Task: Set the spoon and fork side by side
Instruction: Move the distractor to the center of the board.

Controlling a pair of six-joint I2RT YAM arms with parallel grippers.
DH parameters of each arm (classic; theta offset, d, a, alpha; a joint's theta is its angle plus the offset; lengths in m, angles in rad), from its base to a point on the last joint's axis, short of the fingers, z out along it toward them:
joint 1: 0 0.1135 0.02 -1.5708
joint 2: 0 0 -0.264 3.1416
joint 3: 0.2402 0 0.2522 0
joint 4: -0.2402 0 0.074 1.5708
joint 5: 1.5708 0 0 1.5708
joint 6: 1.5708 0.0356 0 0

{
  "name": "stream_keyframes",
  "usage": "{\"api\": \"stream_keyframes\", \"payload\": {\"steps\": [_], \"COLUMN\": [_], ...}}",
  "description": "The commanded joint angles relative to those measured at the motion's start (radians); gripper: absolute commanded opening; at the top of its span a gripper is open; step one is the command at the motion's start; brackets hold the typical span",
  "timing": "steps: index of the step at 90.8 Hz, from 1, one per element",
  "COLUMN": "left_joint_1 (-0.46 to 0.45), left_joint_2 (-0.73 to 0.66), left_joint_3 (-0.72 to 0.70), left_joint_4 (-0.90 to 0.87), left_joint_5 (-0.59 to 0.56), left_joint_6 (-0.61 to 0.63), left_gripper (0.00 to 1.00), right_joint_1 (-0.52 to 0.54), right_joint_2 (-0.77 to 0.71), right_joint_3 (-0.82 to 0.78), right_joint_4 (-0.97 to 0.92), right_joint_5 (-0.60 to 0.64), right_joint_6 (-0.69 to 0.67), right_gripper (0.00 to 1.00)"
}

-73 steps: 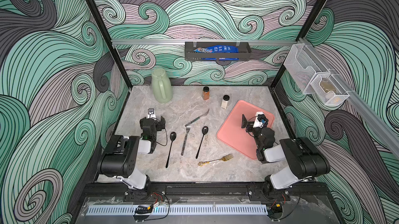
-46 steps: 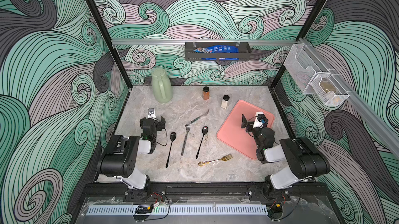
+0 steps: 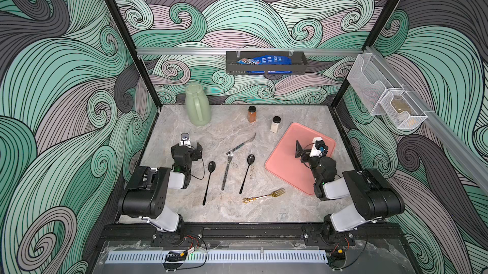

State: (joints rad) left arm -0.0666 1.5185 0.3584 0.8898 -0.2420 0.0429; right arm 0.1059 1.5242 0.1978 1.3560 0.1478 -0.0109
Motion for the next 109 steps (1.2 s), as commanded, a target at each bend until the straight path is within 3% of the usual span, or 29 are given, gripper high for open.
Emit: {"api": "stream_keyframes", "payload": {"steps": [1,8,15,29,38,51,66,88,109], "left_joint_1": [-0.048,-0.109,-0.134,-0.178,-0.19,-0.228,-0.301,-0.41,-0.443], "left_joint_2": [-0.119,-0.197,-0.258,-0.34,-0.358,-0.363,-0.359,-0.354,-0.383], "left_joint_3": [0.037,0.106,0.18,0.359,0.486,0.636,0.708,0.717,0.623], "left_joint_4": [-0.101,-0.29,-0.458,-0.789,-0.969,-1.144,-1.292,-1.485,-1.492], "left_joint_5": [-0.1,-0.23,-0.305,-0.255,-0.131,0.109,0.369,0.464,0.481], "left_joint_6": [0.031,0.022,-0.148,-0.35,-0.439,-0.433,-0.386,-0.372,-0.393], "left_gripper": [0.99,0.99,0.99,0.99,0.99,0.96,0.9,0.82,0.77], "right_joint_1": [0.001,0.01,-0.007,-0.021,-0.023,-0.023,-0.024,-0.023,-0.003], "right_joint_2": [-0.095,-0.17,-0.224,-0.257,-0.241,-0.231,-0.243,-0.303,-0.243], "right_joint_3": [0.056,0.144,0.253,0.518,0.652,0.758,0.838,0.781,0.743], "right_joint_4": [-0.141,-0.347,-0.565,-1.032,-1.225,-1.376,-1.577,-1.682,-1.681], "right_joint_5": [0.108,0.184,0.19,0.139,-0.022,-0.203,-0.281,-0.352,-0.389], "right_joint_6": [0.036,0.103,0.256,0.513,0.55,0.549,0.517,0.499,0.485], "right_gripper": [0.99,0.99,0.99,0.98,0.98,0.96,0.88,0.79,0.7]}}
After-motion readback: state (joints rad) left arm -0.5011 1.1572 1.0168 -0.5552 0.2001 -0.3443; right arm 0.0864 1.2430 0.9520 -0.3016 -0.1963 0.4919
